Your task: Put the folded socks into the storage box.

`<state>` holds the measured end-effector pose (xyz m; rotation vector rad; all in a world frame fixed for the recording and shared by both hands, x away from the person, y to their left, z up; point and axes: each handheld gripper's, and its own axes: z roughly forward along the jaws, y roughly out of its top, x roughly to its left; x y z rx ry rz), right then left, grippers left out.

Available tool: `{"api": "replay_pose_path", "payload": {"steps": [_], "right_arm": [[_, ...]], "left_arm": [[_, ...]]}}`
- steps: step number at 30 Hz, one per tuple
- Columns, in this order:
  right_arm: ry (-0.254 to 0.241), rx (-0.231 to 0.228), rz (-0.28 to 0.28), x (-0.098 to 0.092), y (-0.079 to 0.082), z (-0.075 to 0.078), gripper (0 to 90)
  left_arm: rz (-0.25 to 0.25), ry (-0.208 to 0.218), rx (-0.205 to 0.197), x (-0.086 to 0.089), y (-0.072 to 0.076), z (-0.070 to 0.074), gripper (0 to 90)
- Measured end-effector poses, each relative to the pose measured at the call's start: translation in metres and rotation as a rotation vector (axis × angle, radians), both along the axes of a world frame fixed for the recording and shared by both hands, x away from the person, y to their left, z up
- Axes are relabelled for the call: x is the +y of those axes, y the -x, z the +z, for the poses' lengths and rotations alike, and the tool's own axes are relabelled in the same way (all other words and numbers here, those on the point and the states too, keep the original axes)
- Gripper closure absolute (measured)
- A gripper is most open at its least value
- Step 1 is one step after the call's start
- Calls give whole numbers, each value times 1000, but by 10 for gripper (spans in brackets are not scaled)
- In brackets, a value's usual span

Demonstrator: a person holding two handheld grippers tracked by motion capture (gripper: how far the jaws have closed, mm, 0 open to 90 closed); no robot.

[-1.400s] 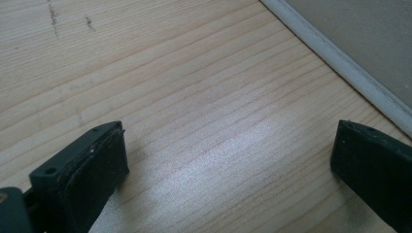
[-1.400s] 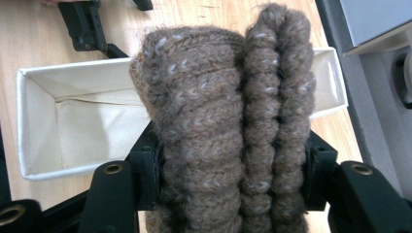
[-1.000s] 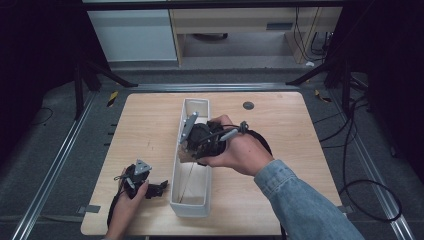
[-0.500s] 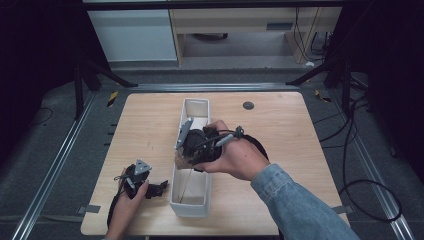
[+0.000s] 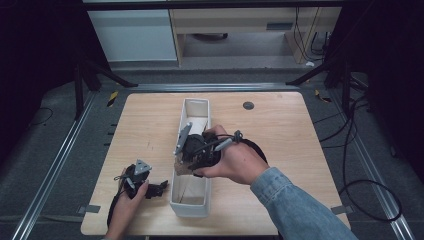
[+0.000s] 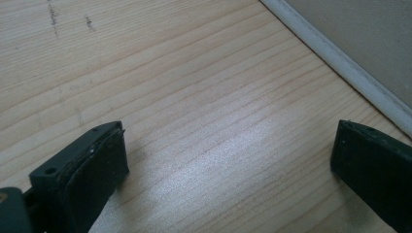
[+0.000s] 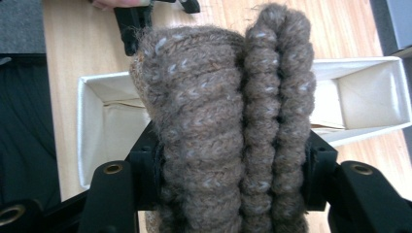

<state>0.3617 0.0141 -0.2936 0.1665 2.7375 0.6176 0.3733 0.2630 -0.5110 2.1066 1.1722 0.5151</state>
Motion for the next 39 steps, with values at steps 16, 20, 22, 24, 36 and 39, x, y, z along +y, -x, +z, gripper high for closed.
{"api": "replay_pose_path", "payload": {"steps": [16, 20, 22, 24, 36, 39], "right_arm": [[42, 71, 12, 9, 9, -25, 423], [44, 75, 16, 12, 10, -33, 423], [47, 77, 16, 14, 11, -35, 424], [46, 79, 18, 16, 11, -38, 426], [49, 116, 3, 23, 11, -56, 428], [51, 119, 0, 24, 11, -62, 428]], "left_arm": [[3, 5, -4, 0, 0, 0, 0], [3, 4, -4, 0, 0, 0, 0], [3, 5, -4, 0, 0, 0, 0], [3, 4, -3, 0, 0, 0, 0], [0, 3, -3, 0, 0, 0, 0], [-1, 3, -3, 0, 0, 0, 0]]}}
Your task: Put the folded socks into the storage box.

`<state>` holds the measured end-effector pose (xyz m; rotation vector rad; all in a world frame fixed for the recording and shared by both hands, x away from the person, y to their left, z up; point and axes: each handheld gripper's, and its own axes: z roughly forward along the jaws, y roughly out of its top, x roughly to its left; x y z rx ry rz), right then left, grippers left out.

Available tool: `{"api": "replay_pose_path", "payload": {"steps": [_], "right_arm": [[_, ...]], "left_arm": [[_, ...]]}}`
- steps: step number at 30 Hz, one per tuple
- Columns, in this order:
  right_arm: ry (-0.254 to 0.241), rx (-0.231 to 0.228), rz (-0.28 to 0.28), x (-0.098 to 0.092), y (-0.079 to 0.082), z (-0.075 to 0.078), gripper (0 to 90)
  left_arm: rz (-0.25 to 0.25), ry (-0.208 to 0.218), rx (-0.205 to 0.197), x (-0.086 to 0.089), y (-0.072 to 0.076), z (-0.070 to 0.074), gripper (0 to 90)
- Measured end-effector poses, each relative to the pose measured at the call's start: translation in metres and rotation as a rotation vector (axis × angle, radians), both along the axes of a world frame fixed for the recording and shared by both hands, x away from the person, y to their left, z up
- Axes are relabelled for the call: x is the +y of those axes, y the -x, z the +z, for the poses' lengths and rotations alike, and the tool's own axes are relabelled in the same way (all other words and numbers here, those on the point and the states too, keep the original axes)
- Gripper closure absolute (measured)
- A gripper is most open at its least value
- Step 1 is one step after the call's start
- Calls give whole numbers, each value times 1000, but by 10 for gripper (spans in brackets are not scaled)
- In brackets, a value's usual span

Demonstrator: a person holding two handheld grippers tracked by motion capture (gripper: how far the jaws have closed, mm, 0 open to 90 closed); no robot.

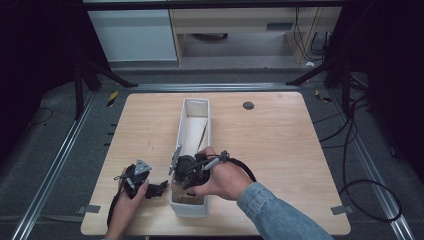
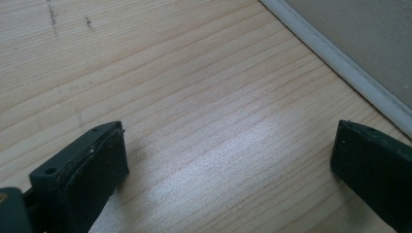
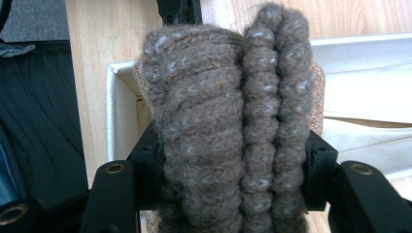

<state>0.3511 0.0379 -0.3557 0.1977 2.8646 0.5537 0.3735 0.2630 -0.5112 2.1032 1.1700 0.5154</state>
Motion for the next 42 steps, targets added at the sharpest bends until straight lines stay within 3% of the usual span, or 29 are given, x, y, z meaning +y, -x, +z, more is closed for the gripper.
{"api": "replay_pose_path", "payload": {"steps": [22, 42], "right_arm": [[-11, 52, -30, 1, -6, -27, 411], [-7, 51, -17, 3, -5, -30, 355]], "left_arm": [[-2, -3, 2, 0, 0, 0, 0], [-3, -2, 0, 0, 0, 0, 0]]}}
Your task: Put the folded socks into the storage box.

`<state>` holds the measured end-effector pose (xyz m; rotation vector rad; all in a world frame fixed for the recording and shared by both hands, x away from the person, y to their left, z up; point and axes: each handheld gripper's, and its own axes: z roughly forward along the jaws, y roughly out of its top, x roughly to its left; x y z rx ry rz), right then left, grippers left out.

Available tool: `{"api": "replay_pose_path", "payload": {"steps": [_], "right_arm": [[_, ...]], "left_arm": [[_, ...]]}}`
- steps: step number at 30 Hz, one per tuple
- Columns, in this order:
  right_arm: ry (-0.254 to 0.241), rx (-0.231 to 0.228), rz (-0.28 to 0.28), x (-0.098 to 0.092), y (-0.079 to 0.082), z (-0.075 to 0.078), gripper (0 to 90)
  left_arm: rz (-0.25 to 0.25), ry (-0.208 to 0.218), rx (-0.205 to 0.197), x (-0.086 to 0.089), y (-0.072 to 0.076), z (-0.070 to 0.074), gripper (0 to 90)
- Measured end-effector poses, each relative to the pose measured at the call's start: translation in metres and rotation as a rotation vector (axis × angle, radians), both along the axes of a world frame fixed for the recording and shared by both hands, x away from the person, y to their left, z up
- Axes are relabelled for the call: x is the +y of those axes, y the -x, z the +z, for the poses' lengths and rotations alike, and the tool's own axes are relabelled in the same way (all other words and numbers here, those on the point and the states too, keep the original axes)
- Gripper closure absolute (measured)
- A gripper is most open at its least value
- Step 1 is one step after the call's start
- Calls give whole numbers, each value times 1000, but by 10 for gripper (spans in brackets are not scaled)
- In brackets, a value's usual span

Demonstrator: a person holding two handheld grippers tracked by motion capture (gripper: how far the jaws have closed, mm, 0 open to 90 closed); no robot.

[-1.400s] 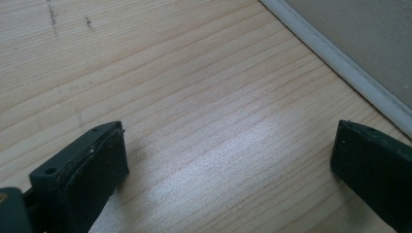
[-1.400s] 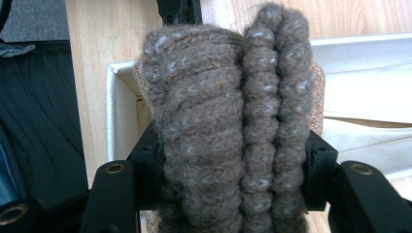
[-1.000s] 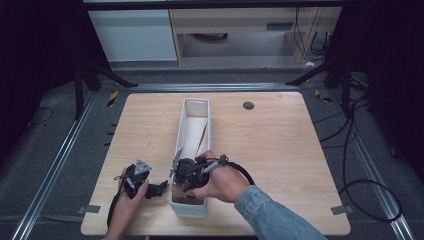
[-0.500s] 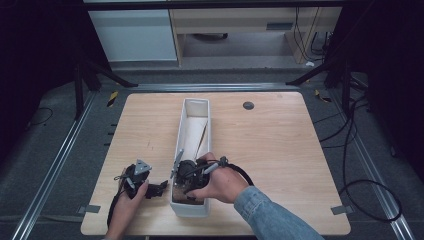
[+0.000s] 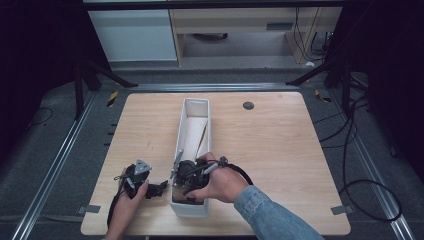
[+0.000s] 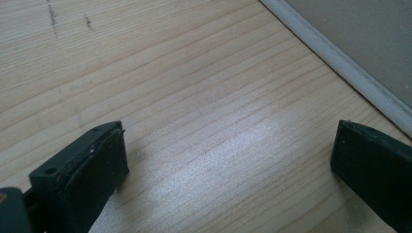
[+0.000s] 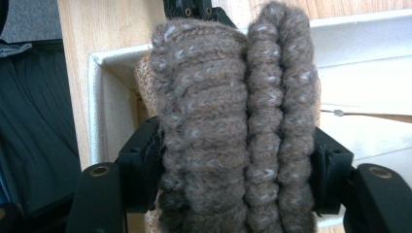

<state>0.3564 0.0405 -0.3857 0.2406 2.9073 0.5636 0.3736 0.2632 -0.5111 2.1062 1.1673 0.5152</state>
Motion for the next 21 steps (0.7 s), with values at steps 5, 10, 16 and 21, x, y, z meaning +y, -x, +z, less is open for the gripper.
{"api": "replay_pose_path", "payload": {"steps": [5, 10, 16, 21], "right_arm": [[1, 3, 1, 0, 0, 0, 343], [-13, 2, 6, -2, 0, 2, 279], [-27, -8, 18, -5, 5, 8, 166], [-59, -14, 11, -15, 8, 20, 132]], "left_arm": [[0, 0, 0, 0, 0, 0, 0], [0, 0, 0, 0, 0, 0, 0], [0, 0, -1, 0, 0, 0, 0], [0, 0, -1, 0, 0, 0, 0]]}}
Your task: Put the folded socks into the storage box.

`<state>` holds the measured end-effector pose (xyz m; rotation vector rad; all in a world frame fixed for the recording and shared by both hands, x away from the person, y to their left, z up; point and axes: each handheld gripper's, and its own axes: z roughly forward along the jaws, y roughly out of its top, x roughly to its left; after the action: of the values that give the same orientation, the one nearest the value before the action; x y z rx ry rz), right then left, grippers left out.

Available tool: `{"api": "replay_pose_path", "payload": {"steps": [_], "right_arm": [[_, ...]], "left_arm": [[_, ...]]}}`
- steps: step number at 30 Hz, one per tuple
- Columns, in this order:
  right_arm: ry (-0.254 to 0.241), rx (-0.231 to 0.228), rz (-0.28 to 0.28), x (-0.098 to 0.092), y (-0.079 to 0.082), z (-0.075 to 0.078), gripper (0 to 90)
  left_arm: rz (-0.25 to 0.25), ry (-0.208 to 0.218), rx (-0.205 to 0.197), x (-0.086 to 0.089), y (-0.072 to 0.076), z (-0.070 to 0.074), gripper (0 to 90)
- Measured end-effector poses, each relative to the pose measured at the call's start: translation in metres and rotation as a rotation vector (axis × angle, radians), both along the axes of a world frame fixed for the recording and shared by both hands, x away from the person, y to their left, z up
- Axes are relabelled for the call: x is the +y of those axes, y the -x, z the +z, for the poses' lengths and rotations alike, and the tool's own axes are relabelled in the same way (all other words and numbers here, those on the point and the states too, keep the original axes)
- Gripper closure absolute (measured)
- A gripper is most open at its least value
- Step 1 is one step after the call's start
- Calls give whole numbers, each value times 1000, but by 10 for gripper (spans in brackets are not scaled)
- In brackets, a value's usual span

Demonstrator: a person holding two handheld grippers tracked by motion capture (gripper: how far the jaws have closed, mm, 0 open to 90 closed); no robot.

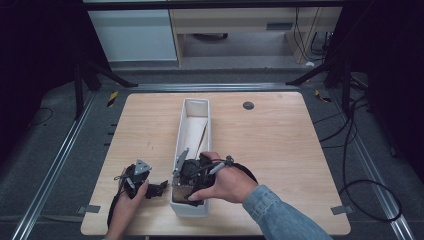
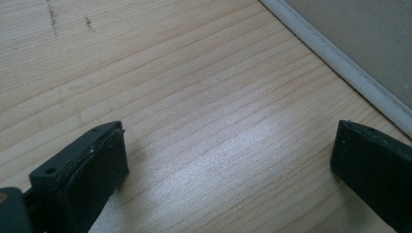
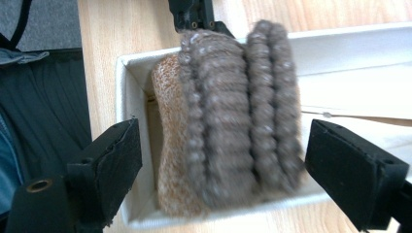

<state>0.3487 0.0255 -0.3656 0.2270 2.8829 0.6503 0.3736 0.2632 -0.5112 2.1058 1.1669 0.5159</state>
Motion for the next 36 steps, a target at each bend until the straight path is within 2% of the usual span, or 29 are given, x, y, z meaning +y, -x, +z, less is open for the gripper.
{"api": "replay_pose_path", "payload": {"steps": [2, 6, 12, 15, 21, 25, 28, 31, 36], "right_arm": [[-8, -6, -4, -4, 0, 5, 129], [-57, -10, -19, -12, -5, 18, 143], [-93, -30, -39, -19, -9, 37, 194], [-105, -49, -51, -22, -12, 47, 244], [-131, -75, -87, -30, -21, 61, 411], [-156, -86, -116, -32, -28, 63, 559], [-147, -97, -120, -32, -30, 60, 673], [-143, -84, -117, -29, -32, 55, 775], [-135, -53, -98, -23, -31, 45, 871]], "left_arm": [[0, 0, 0, 0, 0, 0, 0], [0, -1, 1, 0, 0, 0, 0], [1, 0, 1, 0, 0, 0, 0], [1, -1, 1, 0, 0, 0, 0], [0, -1, 2, 0, 0, 0, 0], [0, -1, 1, 0, 0, 0, 0], [0, -2, 2, 0, 0, 0, 0], [-1, -2, 2, 0, 0, 0, 0], [0, -1, 2, 0, 0, 0, 0]]}}
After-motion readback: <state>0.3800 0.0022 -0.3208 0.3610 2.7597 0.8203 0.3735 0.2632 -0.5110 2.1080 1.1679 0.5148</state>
